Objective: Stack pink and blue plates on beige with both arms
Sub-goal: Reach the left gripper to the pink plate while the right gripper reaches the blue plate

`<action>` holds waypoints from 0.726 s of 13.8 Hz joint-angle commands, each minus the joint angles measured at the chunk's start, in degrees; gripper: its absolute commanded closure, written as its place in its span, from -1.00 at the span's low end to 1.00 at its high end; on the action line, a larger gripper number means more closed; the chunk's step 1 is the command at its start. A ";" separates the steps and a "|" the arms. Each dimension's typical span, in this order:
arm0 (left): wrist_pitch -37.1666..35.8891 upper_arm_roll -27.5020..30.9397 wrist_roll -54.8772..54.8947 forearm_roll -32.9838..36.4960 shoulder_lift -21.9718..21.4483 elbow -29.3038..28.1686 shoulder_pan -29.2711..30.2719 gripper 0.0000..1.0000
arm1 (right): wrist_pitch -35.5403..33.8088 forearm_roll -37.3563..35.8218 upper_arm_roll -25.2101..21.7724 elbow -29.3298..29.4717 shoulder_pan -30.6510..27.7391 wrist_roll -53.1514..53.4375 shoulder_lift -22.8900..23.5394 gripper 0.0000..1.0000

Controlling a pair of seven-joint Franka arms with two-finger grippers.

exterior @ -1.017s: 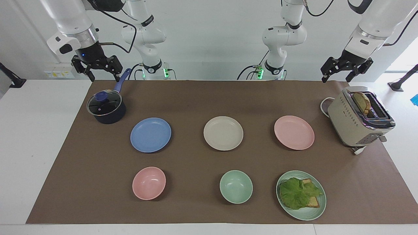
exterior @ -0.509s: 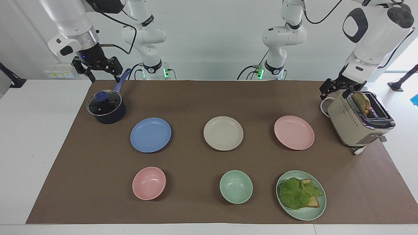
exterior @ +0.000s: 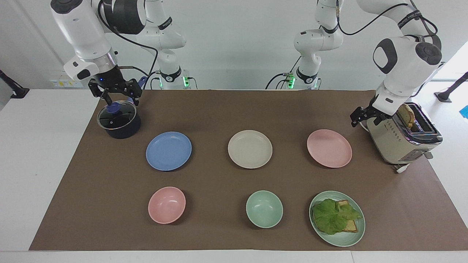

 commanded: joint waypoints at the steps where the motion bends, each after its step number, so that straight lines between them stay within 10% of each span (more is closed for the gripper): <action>1: 5.38 -0.29 -0.10 -0.64 3.11 -3.19 0.60 -1.00 | 2.03 1.05 0.12 -1.75 0.02 -1.04 0.38 -1.00; 10: 17.88 -0.29 -0.54 -0.64 8.67 -11.63 1.39 -1.00 | 6.15 1.05 0.12 -2.36 0.11 -1.04 3.02 -1.00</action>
